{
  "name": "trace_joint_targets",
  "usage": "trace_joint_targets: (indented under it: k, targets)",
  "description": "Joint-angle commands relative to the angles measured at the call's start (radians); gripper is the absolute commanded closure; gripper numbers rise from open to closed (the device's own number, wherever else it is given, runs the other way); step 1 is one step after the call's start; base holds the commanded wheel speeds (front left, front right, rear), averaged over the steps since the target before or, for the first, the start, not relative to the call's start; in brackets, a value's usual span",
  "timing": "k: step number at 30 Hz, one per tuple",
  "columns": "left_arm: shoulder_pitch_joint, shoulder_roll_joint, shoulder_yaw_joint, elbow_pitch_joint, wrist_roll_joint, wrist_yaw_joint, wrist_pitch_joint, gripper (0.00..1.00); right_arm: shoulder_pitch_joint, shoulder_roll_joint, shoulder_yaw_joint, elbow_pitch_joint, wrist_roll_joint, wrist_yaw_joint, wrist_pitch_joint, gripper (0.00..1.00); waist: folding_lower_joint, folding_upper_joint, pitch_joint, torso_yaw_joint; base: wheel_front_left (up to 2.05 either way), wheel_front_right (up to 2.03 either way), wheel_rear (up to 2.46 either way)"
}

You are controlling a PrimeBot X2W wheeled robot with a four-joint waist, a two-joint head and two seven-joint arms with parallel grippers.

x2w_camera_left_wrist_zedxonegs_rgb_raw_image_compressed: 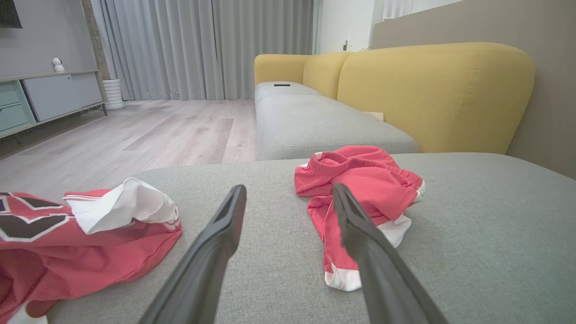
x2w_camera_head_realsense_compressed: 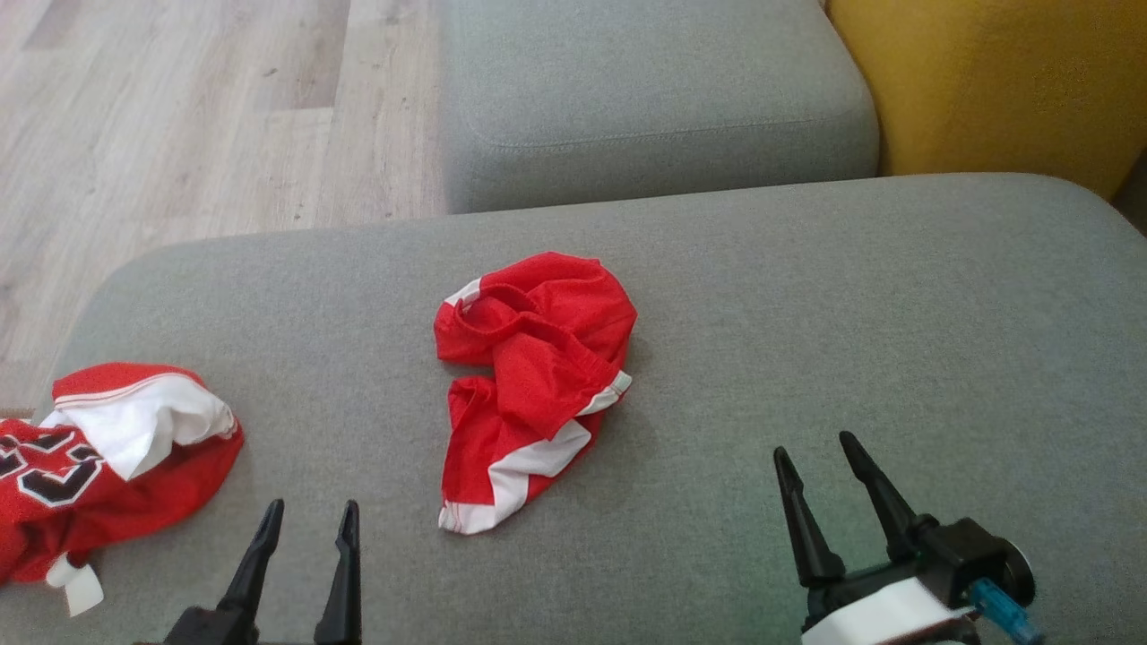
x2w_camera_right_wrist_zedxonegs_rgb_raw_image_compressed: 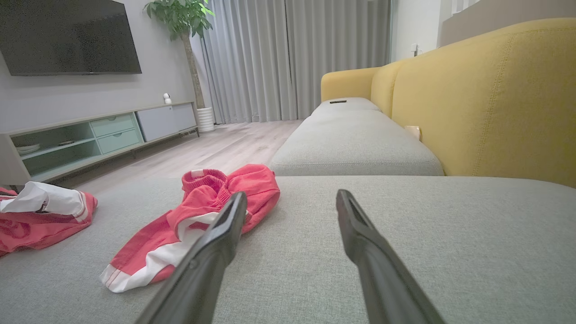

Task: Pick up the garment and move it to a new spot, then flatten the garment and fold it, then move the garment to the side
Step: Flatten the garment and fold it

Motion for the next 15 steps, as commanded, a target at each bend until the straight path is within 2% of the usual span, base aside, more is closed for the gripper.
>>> trace_joint_targets:
  k: [1,8,14,15]
  targets:
    - [-0.056,-0.007,0.024,-0.03,0.006,0.003,-0.006,0.0,-0.025,-0.003,0.016,-0.031,0.005,0.007,-0.004,0.0,0.0,-0.0001,0.004,0.001,0.0,0.0,0.0]
    - [-0.114,-0.005,-0.032,-0.005,0.037,-0.035,-0.006,0.0,-0.033,-0.003,0.017,-0.037,-0.009,0.007,-0.004,0.0,0.0,-0.0001,0.047,0.004,0.0,0.0,0.0]
    - [-0.314,0.008,-0.213,0.108,0.101,-0.071,-0.006,0.0,-0.052,-0.003,0.033,-0.041,-0.026,0.007,-0.004,0.0,0.0,-0.0001,0.114,-0.003,0.0,0.0,0.0]
    - [-0.314,0.008,-0.213,0.108,0.101,-0.071,-0.006,0.0,-0.052,-0.003,0.033,-0.041,-0.026,0.007,-0.004,0.0,0.0,-0.0001,0.114,-0.003,0.0,0.0,0.0]
